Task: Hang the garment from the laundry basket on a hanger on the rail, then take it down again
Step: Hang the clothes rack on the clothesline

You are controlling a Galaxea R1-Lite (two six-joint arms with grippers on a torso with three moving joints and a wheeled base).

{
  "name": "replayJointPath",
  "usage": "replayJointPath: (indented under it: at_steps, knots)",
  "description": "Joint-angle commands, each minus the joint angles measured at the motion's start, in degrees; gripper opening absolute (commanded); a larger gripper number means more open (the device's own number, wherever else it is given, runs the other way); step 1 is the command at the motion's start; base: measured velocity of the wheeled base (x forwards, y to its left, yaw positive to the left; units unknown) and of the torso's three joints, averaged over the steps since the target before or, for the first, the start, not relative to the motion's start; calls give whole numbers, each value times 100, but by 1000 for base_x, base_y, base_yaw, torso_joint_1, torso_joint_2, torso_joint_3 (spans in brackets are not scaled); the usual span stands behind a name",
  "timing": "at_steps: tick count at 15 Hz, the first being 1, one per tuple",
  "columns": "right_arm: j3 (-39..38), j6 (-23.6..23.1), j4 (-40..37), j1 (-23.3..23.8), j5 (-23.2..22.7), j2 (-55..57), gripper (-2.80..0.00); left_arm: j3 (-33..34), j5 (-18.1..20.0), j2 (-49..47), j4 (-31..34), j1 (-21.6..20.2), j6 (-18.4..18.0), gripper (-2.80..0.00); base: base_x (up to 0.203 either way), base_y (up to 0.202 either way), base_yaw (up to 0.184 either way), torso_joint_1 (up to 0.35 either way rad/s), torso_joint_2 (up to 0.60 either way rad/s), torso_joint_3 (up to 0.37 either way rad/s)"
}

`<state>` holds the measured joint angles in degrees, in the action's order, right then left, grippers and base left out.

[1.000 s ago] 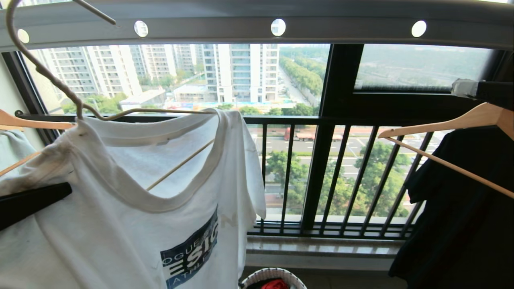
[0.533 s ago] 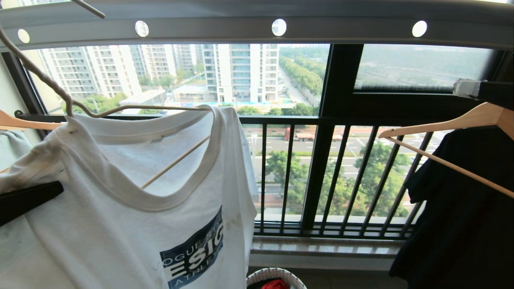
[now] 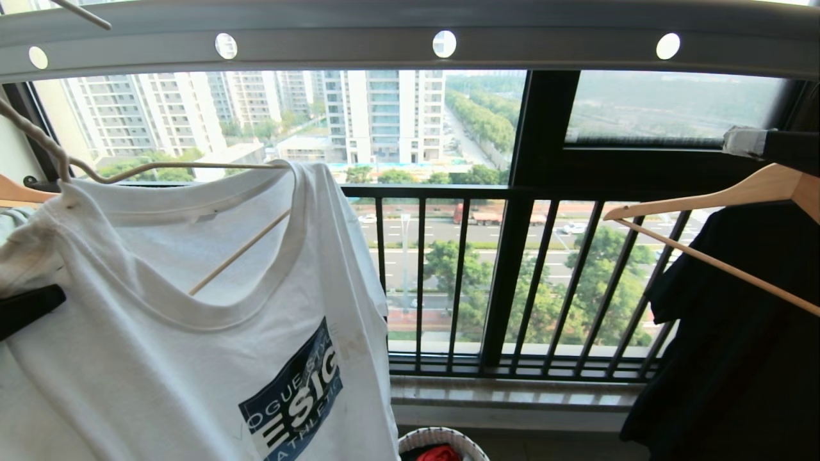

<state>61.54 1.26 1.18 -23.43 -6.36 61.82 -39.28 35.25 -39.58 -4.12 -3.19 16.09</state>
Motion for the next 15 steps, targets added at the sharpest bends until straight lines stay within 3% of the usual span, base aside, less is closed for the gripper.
replayJointPath:
  at_steps: [1,4,7,10,15]
  knots:
    - [-1,-3,-4,-4,-5,-12,-280,-10,-93,-16,-1,-6,17,-280,0,0,0,0,0,0]
    - [6,-2,-57,-4,-5,-3,-280,-10,-558,-38,-1,-6,8,-280,0,0,0,0,0,0]
    - [7,6,-48,-4,12,-3,-280,-12,-678,-50,-15,-6,2,-280,0,0,0,0,0,0]
    - [0,6,-48,5,12,14,-280,-158,-1175,-45,15,-6,-41,-280,0,0,0,0,0,0]
    - [-1,6,-48,5,12,32,-280,-120,-1645,-50,246,-6,-324,-280,0,0,0,0,0,0]
